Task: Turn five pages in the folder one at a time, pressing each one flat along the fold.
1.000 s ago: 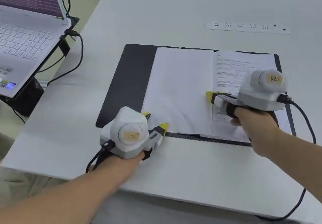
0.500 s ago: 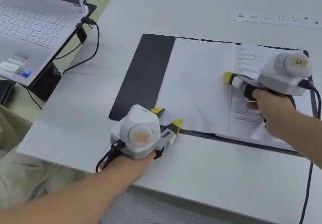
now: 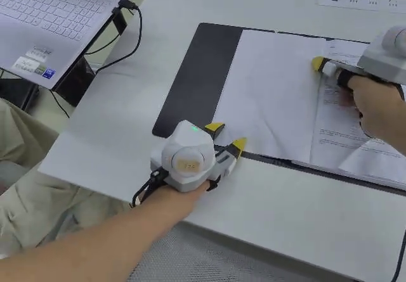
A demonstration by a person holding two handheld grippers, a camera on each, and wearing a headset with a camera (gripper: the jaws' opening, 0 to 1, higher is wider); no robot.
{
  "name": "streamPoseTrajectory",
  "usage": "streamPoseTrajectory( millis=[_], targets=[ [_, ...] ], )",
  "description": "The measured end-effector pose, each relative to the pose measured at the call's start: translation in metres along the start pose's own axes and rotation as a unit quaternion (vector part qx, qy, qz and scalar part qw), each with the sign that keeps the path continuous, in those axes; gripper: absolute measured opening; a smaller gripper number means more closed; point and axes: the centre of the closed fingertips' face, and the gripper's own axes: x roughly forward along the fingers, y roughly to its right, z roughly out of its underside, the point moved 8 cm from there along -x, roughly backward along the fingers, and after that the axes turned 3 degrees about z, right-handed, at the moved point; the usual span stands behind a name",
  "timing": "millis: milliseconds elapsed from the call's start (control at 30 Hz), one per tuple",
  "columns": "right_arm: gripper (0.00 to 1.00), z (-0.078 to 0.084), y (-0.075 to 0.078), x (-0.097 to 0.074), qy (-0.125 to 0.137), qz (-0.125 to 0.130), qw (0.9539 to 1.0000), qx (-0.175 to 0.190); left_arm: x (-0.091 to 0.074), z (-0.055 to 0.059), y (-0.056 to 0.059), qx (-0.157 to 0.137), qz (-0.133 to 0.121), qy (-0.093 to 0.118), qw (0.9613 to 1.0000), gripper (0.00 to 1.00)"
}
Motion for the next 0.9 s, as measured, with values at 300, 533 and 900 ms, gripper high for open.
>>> streamPoseTrajectory(
  millis=[300,533,900],
  targets=[
    [0.00,-0.018,0.018,0.033,0.017,0.015,0.9995,-0.023,0.001,0.001,0.000,0.000,-0.002,0.007,1.0000,0.28],
    [0.00,-0.031,0.027,0.051,0.026,0.042,0.9978,-0.043,0.001,0.002,0.001,0.000,-0.003,0.011,0.9999,0.28],
    [0.00,-0.017,0.020,0.031,0.016,0.037,0.9986,-0.034,0.001,0.002,0.001,-0.003,-0.005,0.011,0.9999,0.28]
  ],
)
